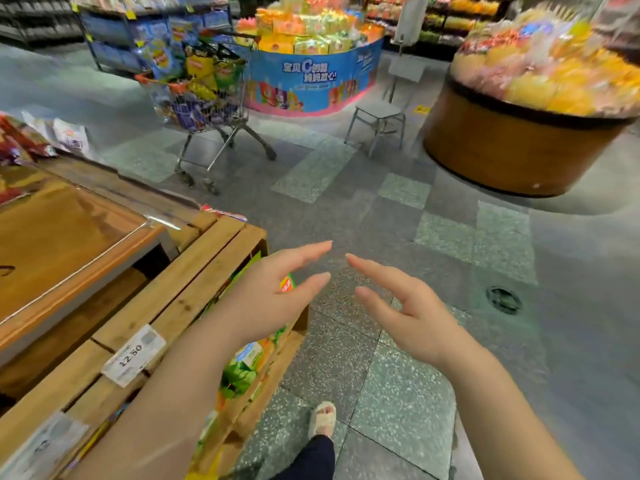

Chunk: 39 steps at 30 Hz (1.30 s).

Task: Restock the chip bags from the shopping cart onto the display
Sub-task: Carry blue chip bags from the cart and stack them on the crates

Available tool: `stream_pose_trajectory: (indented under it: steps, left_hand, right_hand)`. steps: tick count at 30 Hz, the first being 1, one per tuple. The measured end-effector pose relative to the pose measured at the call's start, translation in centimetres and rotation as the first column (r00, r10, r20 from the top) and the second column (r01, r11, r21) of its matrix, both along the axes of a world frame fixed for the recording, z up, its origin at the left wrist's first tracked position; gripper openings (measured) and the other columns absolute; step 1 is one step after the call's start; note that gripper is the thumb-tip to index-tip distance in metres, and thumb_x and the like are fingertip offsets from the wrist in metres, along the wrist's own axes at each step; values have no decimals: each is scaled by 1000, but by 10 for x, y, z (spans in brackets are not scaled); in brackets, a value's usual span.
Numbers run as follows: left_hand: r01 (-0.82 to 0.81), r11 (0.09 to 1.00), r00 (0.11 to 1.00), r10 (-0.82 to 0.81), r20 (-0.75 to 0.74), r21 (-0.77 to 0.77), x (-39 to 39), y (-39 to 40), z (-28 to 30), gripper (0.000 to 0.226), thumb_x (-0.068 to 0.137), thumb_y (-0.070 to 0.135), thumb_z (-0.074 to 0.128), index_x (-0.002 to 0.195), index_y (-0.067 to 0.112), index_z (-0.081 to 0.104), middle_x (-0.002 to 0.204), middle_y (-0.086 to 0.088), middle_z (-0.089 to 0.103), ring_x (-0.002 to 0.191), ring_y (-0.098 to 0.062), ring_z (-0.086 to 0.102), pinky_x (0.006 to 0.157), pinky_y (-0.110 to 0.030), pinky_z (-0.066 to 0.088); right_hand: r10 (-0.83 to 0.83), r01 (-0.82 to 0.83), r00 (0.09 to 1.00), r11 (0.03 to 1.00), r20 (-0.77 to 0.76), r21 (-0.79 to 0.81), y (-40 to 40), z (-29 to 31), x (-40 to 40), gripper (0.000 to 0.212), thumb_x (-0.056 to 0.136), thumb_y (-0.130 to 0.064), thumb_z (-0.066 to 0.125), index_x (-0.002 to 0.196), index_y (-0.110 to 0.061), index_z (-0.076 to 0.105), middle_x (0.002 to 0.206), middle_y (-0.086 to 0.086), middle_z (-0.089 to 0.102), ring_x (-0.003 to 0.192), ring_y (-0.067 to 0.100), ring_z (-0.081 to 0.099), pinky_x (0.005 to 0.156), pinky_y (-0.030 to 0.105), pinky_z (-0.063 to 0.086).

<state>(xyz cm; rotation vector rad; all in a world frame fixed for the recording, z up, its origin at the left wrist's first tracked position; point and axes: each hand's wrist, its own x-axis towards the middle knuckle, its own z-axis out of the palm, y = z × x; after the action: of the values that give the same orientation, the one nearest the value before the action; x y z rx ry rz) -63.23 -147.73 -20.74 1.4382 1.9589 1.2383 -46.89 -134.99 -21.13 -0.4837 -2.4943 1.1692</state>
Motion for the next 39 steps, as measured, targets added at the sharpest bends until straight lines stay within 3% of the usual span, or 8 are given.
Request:
stream_pose_trajectory:
  steps: [4,8,12,16,22,29,35,39]
  left_hand:
    - [34,999,976,-32,-216,6,-33,74,-7,38,89,42,53,125,51,42,132,33,40,126,15,36,105,-7,25]
    - [-18,999,804,-9,-594,-39,-76,153,-9,56,87,44,37,134,18,52,139,1,51,130,-18,46,108,-39,24]
    - [-28,997,735,-31,-678,-75,-101,229,-6,53,89,40,39,136,18,50,141,-2,49,132,-20,45,108,-39,22]
    - [-16,989,740,-85,-667,-144,-114,296,-16,55,98,29,45,149,25,25,156,8,19,145,-10,14,116,-28,2]
    - [-73,987,576,-73,-815,-140,-135,414,-37,65,70,18,81,130,15,57,135,-6,55,127,-27,50,103,-48,28]
    - [-132,988,521,1,-854,-79,-159,532,-26,70,66,19,84,130,17,56,137,-1,53,125,-22,52,104,-45,31]
    - [-299,938,517,4,-856,-176,-198,571,-27,61,68,30,80,124,17,61,137,-1,54,126,-22,51,102,-50,33]
    - [-412,889,484,29,-874,-199,-243,580,-41,51,78,38,67,125,18,60,137,0,53,128,-20,50,106,-42,32]
  right_hand:
    - [-44,46,999,966,-16,253,75,-8,-23,42,95,-26,53,134,-34,41,137,-21,38,126,-25,22,102,-1,15]
    - [-65,38,997,876,39,481,155,-4,-54,55,92,-39,40,141,-15,45,147,0,41,138,6,25,115,14,11]
    - [-92,68,996,871,24,487,222,-5,-86,56,93,-42,38,144,-18,41,150,-1,37,142,9,22,117,28,18]
    - [-130,105,991,859,16,501,283,-18,-101,54,94,-37,37,143,-15,42,149,2,40,142,18,28,113,40,24]
    - [-131,102,991,808,8,581,412,-41,-119,51,93,-29,39,140,-13,45,145,6,45,139,23,33,111,44,25]
    - [141,-133,989,756,39,641,558,-26,-167,49,91,-28,42,137,-11,49,141,7,50,134,27,42,109,48,28]
    - [421,-373,903,658,92,654,634,-24,-244,50,91,-29,43,136,-11,49,139,9,52,133,28,43,108,51,33]
    - [531,-455,843,623,82,637,658,-33,-310,50,90,-28,44,137,-11,49,141,7,51,135,27,41,109,47,28]
